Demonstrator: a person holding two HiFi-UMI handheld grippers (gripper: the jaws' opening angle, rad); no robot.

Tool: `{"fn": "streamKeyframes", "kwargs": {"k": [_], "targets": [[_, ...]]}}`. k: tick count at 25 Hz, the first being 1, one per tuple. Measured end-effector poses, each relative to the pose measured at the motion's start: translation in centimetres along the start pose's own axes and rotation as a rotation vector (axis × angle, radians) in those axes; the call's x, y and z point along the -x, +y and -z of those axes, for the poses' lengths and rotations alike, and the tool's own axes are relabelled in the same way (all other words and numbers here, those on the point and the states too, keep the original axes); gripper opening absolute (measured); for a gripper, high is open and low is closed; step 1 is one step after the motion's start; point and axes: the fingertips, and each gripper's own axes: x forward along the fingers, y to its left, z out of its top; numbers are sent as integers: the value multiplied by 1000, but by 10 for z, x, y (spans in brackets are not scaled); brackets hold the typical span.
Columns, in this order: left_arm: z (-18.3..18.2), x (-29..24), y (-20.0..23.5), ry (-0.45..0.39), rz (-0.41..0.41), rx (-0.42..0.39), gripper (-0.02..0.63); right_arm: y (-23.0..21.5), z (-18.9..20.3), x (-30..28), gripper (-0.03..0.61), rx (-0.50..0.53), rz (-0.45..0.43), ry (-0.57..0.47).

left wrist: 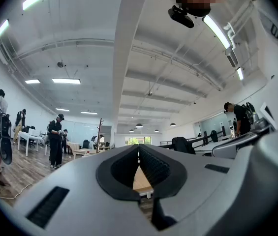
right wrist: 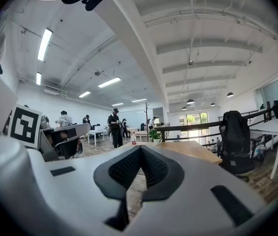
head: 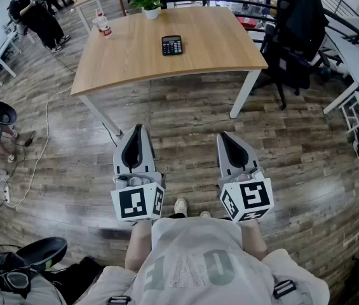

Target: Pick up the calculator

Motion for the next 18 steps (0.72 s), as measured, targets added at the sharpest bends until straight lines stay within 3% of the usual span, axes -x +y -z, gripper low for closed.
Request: {"fn": "streamKeyframes", "kwargs": {"k": [18], "targets": [[18, -33, 65, 0, 12, 18, 9, 25, -2, -48, 17, 10, 34, -48]]}}
